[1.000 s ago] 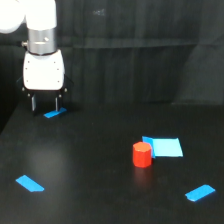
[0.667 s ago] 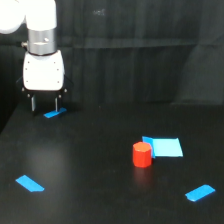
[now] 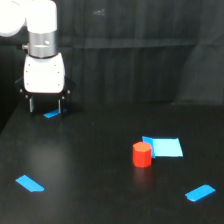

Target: Pick up the red object from the table

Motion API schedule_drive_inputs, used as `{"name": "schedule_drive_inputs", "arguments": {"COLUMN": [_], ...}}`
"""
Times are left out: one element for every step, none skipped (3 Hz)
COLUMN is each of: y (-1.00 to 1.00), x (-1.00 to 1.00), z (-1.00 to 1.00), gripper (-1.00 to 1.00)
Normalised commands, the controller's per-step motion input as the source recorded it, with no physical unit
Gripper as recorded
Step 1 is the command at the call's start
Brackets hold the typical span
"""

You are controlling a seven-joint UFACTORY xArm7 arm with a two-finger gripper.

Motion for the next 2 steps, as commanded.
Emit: {"name": "schedule_drive_inputs", "arguments": {"y": [-0.84,-0.92], "x": [0.82,0.9], "z": [0.35,0.03], "gripper": [0.96,1.0]}}
